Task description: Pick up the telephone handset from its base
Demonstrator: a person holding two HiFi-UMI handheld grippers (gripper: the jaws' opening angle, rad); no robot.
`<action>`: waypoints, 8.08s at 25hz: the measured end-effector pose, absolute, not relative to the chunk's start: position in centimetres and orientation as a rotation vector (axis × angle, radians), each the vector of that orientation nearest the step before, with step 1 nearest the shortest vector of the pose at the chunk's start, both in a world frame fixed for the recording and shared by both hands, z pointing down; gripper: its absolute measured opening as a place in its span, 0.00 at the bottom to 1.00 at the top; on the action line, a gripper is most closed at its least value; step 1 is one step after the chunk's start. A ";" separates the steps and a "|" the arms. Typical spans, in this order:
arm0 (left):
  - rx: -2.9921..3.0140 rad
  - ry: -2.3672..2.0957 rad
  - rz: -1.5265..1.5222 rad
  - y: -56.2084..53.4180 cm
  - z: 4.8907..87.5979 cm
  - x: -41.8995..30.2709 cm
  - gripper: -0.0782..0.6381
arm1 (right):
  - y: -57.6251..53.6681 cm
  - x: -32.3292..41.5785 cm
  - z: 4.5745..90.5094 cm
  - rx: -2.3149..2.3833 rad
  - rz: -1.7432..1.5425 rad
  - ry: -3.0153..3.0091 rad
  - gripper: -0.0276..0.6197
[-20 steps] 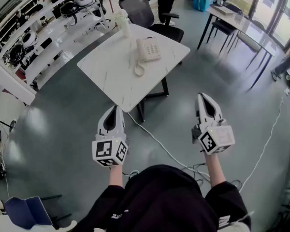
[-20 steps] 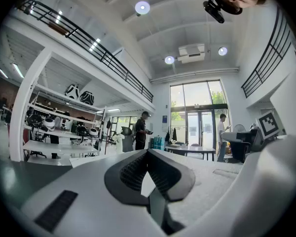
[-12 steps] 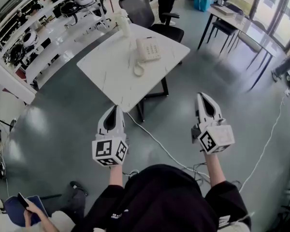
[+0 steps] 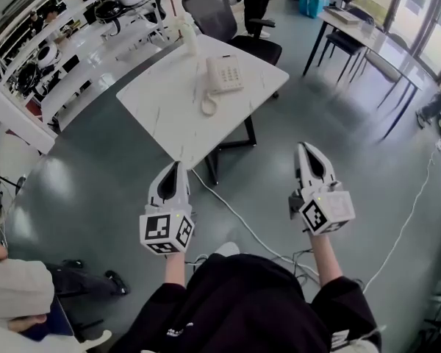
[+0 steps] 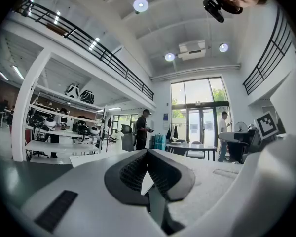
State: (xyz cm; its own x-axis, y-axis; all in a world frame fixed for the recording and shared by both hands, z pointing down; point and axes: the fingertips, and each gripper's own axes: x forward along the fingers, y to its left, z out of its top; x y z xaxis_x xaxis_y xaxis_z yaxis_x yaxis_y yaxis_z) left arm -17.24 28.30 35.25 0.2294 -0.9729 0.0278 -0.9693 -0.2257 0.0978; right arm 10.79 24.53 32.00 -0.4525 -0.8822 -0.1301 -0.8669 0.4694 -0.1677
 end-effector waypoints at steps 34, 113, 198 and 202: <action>2.375 -1.679 -0.037 4.8 40.5 -19.0 0.11 | 2.0 3.6 36.7 -1.613 -0.200 2.555 0.03; 1.643 -1.581 0.668 -31.1 62.4 -14.2 0.44 | -35.1 2.9 55.1 -1.212 -0.770 2.935 0.03; 1.984 -2.017 -0.238 -18.2 38.9 -17.8 0.41 | -30.6 4.3 40.5 -0.917 -0.374 2.856 0.03; 1.970 -2.043 -0.243 -17.9 38.5 -18.4 0.41 | -30.7 4.3 39.8 -0.914 -0.347 2.851 0.03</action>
State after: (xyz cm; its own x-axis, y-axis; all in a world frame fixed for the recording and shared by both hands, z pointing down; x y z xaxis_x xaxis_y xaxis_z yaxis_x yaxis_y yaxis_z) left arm -18.36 -17.92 38.52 -0.0213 -0.9956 0.0915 -0.9463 0.0496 0.3194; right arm 4.31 -30.72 39.82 -0.8087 -0.5861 -0.0506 -0.5568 0.7904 -0.2555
